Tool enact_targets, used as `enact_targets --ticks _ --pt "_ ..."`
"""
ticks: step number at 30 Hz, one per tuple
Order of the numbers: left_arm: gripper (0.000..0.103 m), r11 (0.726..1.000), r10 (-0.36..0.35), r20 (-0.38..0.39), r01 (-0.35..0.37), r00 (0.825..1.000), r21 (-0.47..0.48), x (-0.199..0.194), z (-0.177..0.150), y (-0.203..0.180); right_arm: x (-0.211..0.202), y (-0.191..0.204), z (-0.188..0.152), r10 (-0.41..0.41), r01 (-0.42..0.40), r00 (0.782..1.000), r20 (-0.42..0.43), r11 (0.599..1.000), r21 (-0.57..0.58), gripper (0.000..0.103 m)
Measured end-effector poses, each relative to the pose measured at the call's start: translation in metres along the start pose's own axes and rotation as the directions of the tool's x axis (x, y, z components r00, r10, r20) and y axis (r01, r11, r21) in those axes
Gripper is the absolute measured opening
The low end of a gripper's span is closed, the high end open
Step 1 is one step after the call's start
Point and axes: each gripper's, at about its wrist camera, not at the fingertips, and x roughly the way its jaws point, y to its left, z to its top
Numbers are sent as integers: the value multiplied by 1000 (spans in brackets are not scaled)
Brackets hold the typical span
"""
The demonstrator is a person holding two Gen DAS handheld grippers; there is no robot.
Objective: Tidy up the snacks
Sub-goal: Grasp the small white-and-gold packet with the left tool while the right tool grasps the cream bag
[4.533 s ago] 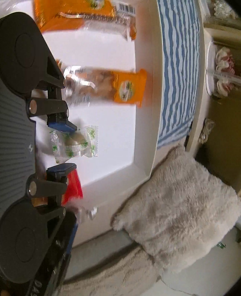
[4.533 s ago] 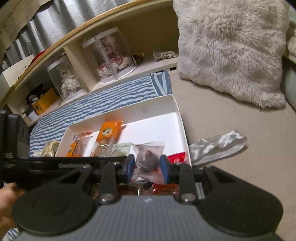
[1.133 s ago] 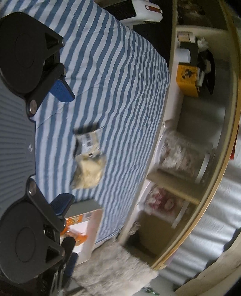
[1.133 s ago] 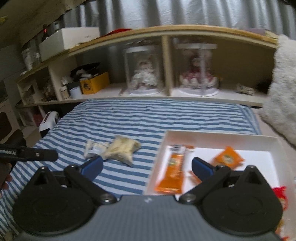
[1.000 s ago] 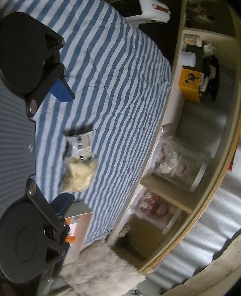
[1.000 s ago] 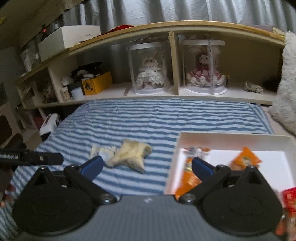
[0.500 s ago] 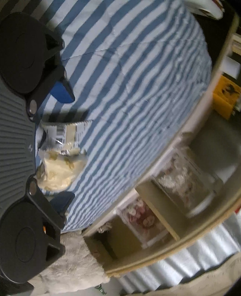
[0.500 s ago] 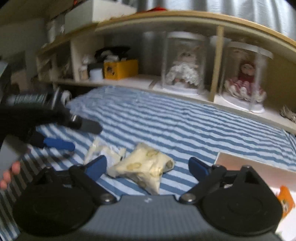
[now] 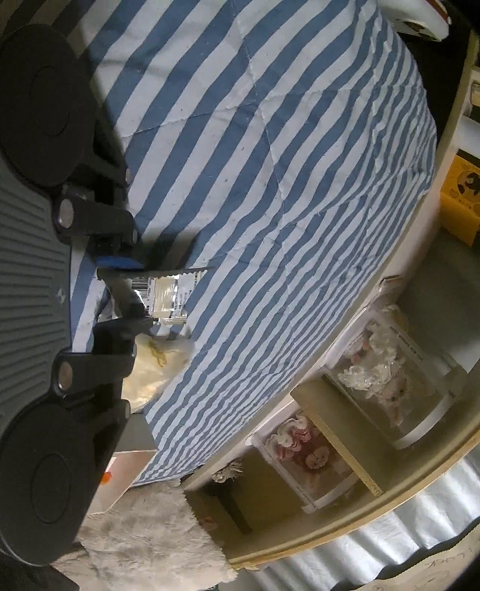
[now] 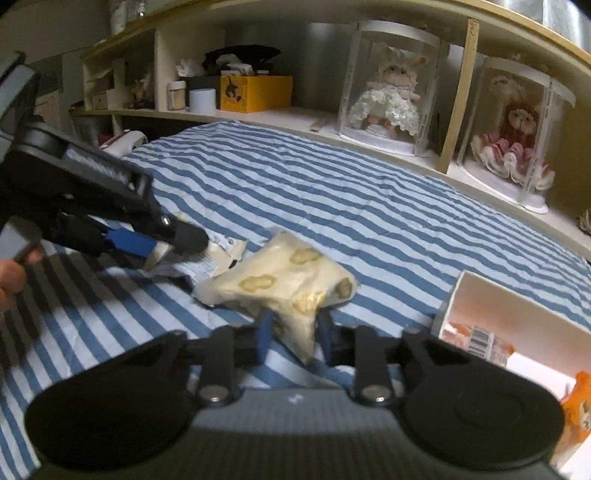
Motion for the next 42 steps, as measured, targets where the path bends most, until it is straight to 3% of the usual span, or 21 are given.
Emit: enact_targets --ticks 8,13,17,23,28,30,33,35,37,42 --pt "27 999 37 4 -37 999 -21 -38 -1 10 -26 11 -5 53 -53 998 -19 999 4 16" --pt "27 998 66 -41 -67 997 -23 -64 -8 16 -47 25 -12 109 -109 993 -53 994 2 15" --pt "27 993 119 -104 -116 987 34 -82 -20 17 -60 28 -21 216 -204 971 -102 972 115 9" --pt "27 989 150 -164 -148 975 23 -105 -47 23 -94 48 -27 293 -286 947 -128 956 70 9" --pt "40 988 151 -238 -150 959 23 -117 -72 28 -106 44 -17 277 -274 960 -46 960 67 14" --pt "51 984 171 -242 -155 955 85 -120 -78 23 -102 35 -13 266 -263 963 -28 960 97 30" --pt "65 945 246 -194 -190 950 267 -125 -81 4 -90 28 -10 227 -225 974 -10 968 114 50" --pt "74 899 278 -140 -206 950 386 -126 -83 -10 -81 24 -10 206 -203 979 -11 972 122 55" --pt "80 869 258 -96 -188 961 458 -128 -84 -18 -73 20 -9 193 -191 981 -8 972 138 61" --pt "84 785 207 -34 -145 978 602 -115 -82 -40 -57 20 -7 172 -170 985 -5 976 137 77"
